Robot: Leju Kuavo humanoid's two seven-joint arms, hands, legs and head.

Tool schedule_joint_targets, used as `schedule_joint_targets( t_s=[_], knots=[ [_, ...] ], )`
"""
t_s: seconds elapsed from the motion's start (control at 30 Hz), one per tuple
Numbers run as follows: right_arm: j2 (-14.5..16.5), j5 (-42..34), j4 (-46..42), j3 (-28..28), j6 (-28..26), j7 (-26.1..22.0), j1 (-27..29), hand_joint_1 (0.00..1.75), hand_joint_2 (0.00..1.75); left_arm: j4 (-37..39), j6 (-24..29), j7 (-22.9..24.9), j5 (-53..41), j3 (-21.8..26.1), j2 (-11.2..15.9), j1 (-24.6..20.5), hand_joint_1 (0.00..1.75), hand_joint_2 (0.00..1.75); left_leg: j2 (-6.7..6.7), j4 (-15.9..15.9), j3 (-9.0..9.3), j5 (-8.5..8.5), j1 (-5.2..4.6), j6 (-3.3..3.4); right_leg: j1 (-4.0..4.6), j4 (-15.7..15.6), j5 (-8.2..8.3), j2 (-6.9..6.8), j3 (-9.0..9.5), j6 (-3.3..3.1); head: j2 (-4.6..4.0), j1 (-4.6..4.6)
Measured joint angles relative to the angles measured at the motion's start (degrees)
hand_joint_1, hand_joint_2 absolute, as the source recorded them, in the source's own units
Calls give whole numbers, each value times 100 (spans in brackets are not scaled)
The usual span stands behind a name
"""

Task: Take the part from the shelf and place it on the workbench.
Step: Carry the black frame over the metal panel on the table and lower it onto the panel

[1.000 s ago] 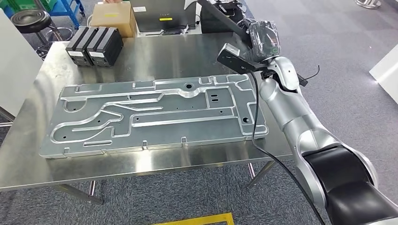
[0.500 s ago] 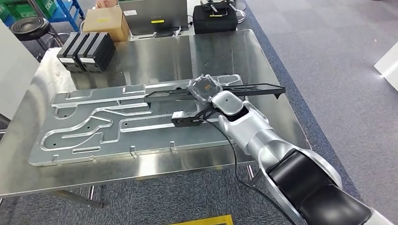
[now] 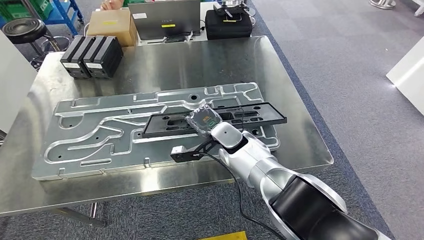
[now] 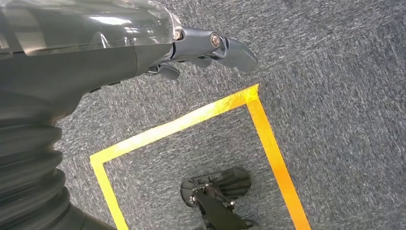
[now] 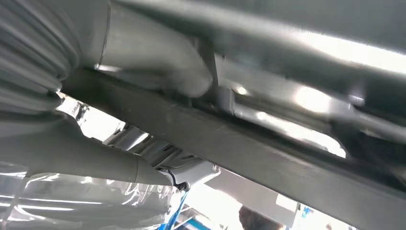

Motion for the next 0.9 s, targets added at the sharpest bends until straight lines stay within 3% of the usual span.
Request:
schedule_joint_targets(
  t_s=[0.03, 0.07, 0.1, 0.17, 0.23, 0.37, 0.43, 0.5, 0.53, 0.57, 0.6, 0.7, 0.77, 0.83, 0.9],
  knots=[
    [0, -1, 20, 0, -43, 10, 53, 0, 0, -2, 28, -1, 0, -4, -8, -1, 0, 175, 1, 1, -1, -1, 0, 1, -9, 256, -66, -3, -130, 8, 0, 0],
    [1, -1, 36, 0, -88, 23, 104, 0, 0, -3, 59, 0, 0, -8, -13, -2, 0, 175, 1, 4, -1, -2, 0, -1, -18, 309, -28, -9, -163, 10, 0, 1],
    [8, -1, 49, 0, -142, 39, 142, 0, 0, -3, 88, 0, 0, -13, -18, -4, 0, 175, 0, 9, 0, -4, 1, -6, -26, 125, 110, -18, -76, 6, 0, 1],
    [27, -1, 55, -1, -226, 69, 170, 0, 0, -4, 128, -12, 0, -32, -23, -14, 0, 175, -2, 32, -2, -16, -4, -34, -30, -684, 474, -35, 329, -17, 0, 1],
    [48, -1, 57, -4, -271, 82, 175, 0, 0, -4, 155, -32, 0, -54, -23, -28, 0, 175, -8, 58, -16, -28, -24, -85, -19, -1251, 656, -39, 613, -53, 0, 0],
    [80, -1, 59, -7, -302, 86, 179, 0, 0, -4, 171, -40, 0, -96, -25, -32, 0, 175, -13, 92, -40, -64, -12, -222, -4, -1366, 704, -42, 650, -190, 0, -1],
    [102, 1, 60, -8, -303, 86, 183, 0, 0, -4, 172, -41, 0, -105, -26, -33, 0, 175, -11, 478, -203, -316, -4, -265, -23, -1402, 729, -53, 662, -251, 0, -1],
    [116, 2, 70, -8, -302, 86, 204, 0, 0, -4, 173, -40, 0, -114, -27, -31, 0, 175, -12, 1245, -537, -691, -2, -293, -12, -1400, 727, -57, 657, -272, 0, -1],
    [117, 2, 79, -8, -301, 86, 223, 0, 0, -4, 174, -40, 0, -119, -28, -26, 0, 175, -11, 1568, -683, -799, -2, -301, -5, -1397, 726, -58, 656, -275, 0, -1],
    [118, 2, 88, -8, -301, 86, 242, 0, 0, -4, 174, -40, 0, -123, -31, -22, 0, 175, -11, 1715, -750, -805, -2, -302, 0, -1393, 724, -59, 656, -277, 0, -1],
    [119, 2, 94, -7, -301, 86, 257, 0, 0, -4, 173, -40, 0, -126, -33, -19, 0, 175, -11, 1625, -707, -699, -2, -296, 4, -1387, 721, -58, 658, -276, 0, -2],
    [130, 2, 96, -8, -302, 84, 267, 0, 0, -4, 175, -41, 0, -129, -31, -28, 0, 175, -11, 490, -167, -175, -14, -233, 15, -1356, 702, -48, 654, -245, 0, -1],
    [137, 2, 96, -8, -303, 85, 269, 0, 0, -4, 175, -42, 0, -130, -28, -34, 0, 175, -19, 98, 8, -89, -40, -175, 27, -1343, 702, -41, 630, -192, 0, -1],
    [138, 2, 96, -8, -304, 85, 272, 0, 0, -5, 175, -42, 0, -131, -28, -30, 0, 87, -31, 74, 6, -82, -45, -120, 34, -1351, 713, -41, 616, -127, 0, -1],
    [137, -1, 96, -9, -320, 85, 267, 0, 0, -6, 171, -40, 0, -134, -30, -32, 0, 0, -32, 38, 13, -50, -19, -57, 32, -1228, 617, -42, 566, -63, 0, 1]
  ],
)
